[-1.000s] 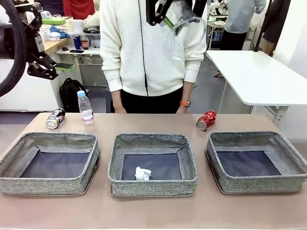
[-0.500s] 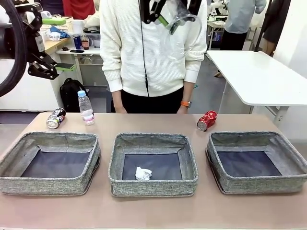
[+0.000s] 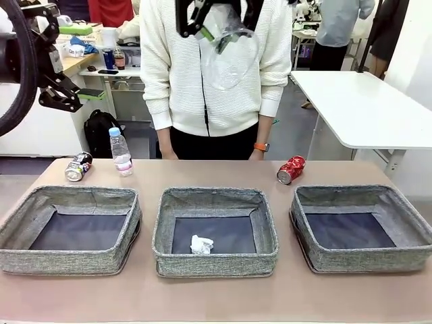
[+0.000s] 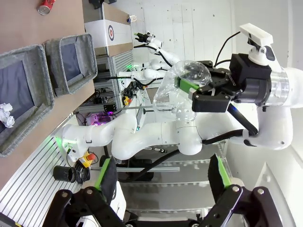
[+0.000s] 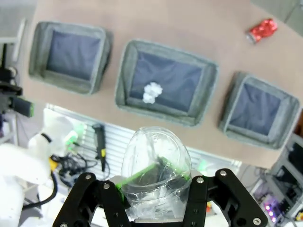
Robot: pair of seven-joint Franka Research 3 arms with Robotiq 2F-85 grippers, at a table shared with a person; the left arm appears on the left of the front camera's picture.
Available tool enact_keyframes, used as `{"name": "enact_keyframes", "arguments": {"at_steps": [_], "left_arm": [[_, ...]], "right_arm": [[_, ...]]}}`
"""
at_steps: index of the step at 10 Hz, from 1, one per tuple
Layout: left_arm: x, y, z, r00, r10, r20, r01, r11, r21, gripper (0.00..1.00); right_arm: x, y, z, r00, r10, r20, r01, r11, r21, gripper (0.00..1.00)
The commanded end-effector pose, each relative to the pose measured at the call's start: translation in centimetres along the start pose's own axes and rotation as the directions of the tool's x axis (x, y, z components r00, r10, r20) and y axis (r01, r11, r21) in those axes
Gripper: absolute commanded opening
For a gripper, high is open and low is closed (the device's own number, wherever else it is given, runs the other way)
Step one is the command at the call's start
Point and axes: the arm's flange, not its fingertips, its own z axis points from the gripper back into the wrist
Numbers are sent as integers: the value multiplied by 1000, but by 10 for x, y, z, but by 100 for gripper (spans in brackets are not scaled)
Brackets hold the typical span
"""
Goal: Sort the waste into the appropriate baskets.
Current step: Pick up the waste item pointed out by the person, then place the picked waste into the Fabric basket indicated by the person.
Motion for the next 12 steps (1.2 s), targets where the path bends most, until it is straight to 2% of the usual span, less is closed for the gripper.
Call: {"name": "enact_keyframes", "arguments": {"at_steps": [1, 12], "left_arm": [[-2, 1, 3, 1000, -21, -15, 21, 1000, 3, 100], [-2, 1, 3, 1000, -21, -15, 21, 1000, 3, 100]], "right_arm": [[-1, -10, 5, 1000, -6, 3, 6, 1000, -7, 0], [-1, -10, 5, 1000, -6, 3, 6, 1000, -7, 0]]}}
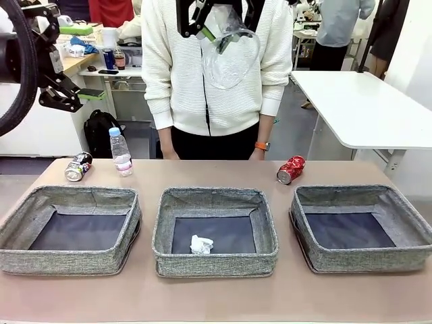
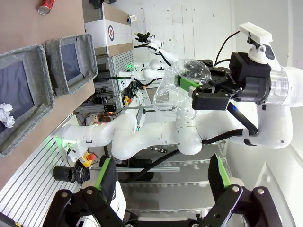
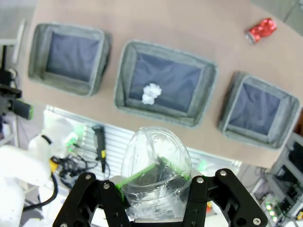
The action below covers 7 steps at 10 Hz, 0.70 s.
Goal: Sort the waste into the appropriate baskets.
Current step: Place the picked waste into the Fabric basket indicated by the person.
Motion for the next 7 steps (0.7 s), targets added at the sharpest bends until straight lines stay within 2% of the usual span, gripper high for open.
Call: {"name": "enact_keyframes", "arguments": {"at_steps": [1, 7], "left_arm": [[-2, 1, 3, 1000, -21, -15, 21, 1000, 3, 100], [-2, 1, 3, 1000, -21, -15, 21, 1000, 3, 100]], "right_arm": [[-2, -4, 3, 1000, 6, -2, -6, 1000, -4, 0], [-2, -4, 3, 1000, 6, -2, -6, 1000, -4, 0]]}}
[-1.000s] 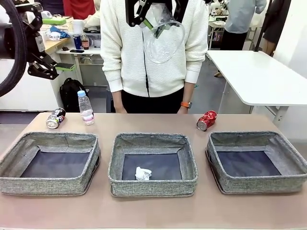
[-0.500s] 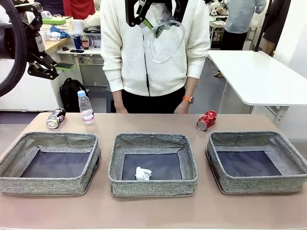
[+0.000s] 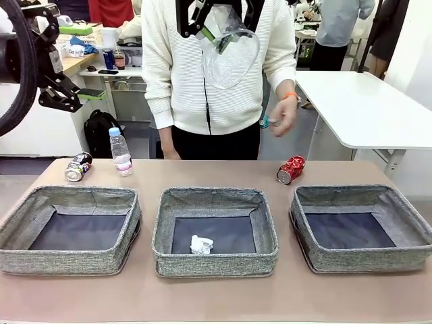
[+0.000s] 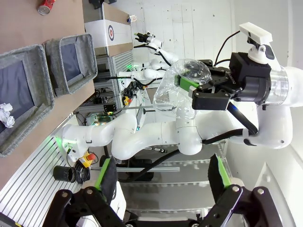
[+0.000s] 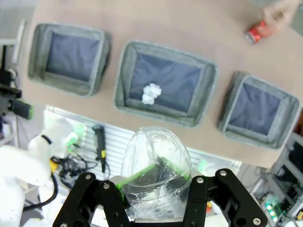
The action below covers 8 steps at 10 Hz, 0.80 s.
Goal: Sort the waste into the appropriate baskets.
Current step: Place the picked waste into the Fabric basket indicated by the person.
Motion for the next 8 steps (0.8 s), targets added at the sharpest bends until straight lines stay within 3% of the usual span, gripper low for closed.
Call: {"name": "enact_keyframes", "arguments": {"at_steps": [1, 8], "left_arm": [[-2, 1, 3, 1000, -21, -15, 21, 1000, 3, 100], [-2, 1, 3, 1000, -21, -15, 21, 1000, 3, 100]], "right_arm": [[-2, -4, 3, 1000, 6, -2, -6, 1000, -4, 0], [-2, -4, 3, 1000, 6, -2, -6, 1000, -4, 0]]}}
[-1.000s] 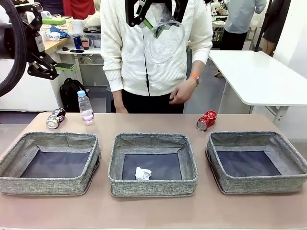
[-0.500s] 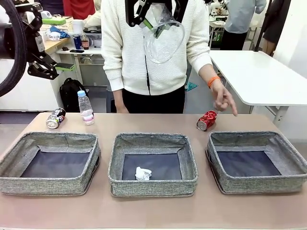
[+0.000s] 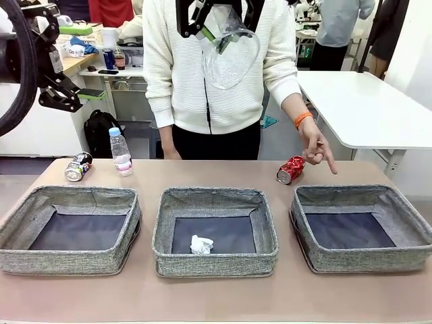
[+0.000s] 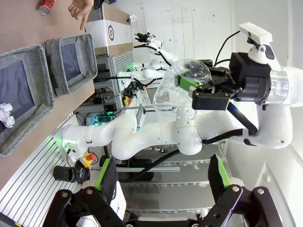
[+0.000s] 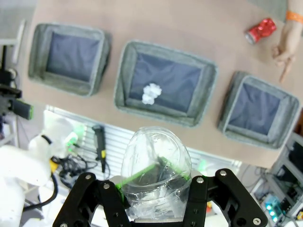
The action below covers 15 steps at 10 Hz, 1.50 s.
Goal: Sort the waste into the appropriate baskets.
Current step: Place the picked waste into the Fabric basket indicated by the person.
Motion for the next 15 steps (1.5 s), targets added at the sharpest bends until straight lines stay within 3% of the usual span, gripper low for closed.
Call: {"name": "enact_keyframes", "arguments": {"at_steps": [1, 2, 4, 5, 7, 8, 9, 10, 11, 12, 13, 15], "left_arm": [[-2, 1, 3, 1000, -21, -15, 21, 1000, 3, 100], [-2, 1, 3, 1000, -21, -15, 21, 1000, 3, 100], [-2, 1, 3, 1000, -21, -15, 21, 1000, 3, 100], [-2, 1, 3, 1000, -21, -15, 21, 1000, 3, 100], [-2, 1, 3, 1000, -21, -15, 21, 1000, 3, 100], [-2, 1, 3, 1000, -21, -15, 21, 1000, 3, 100], [-2, 1, 3, 1000, -21, -15, 21, 1000, 3, 100], [-2, 1, 3, 1000, -21, -15, 21, 1000, 3, 100], [-2, 1, 3, 1000, -21, -15, 21, 1000, 3, 100], [-2, 1, 3, 1000, -21, -15, 21, 1000, 3, 100], [-2, 1, 3, 1000, -21, -15, 21, 1000, 3, 100], [-2, 1, 3, 1000, -21, -15, 21, 1000, 3, 100]], "right_arm": [[-2, -4, 3, 1000, 6, -2, -6, 1000, -4, 0], [0, 0, 0, 1000, 0, 0, 0, 1000, 0, 0], [-9, -28, -10, 999, -35, -24, 35, 999, -20, 0], [-28, -52, -23, 998, 14, -54, -15, 1000, -14, 0], [-79, -112, -69, 985, 20, -172, -41, 992, -115, 0], [-95, -138, -94, 974, -14, -225, -21, 988, -154, 0], [-107, -167, -123, 974, -51, -220, 13, 985, -169, 0], [-117, -191, -152, 955, -176, -239, 116, 962, -245, 0], [-127, -217, -184, 932, -306, -196, 249, 930, -269, 0], [-131, -229, -202, 871, -465, -160, 416, 871, -261, 0], [-115, -203, -154, 939, -203, -276, 138, 961, -238, 0], [-115, -203, -154, 939, -203, -276, 138, 961, -238, 0]]}}
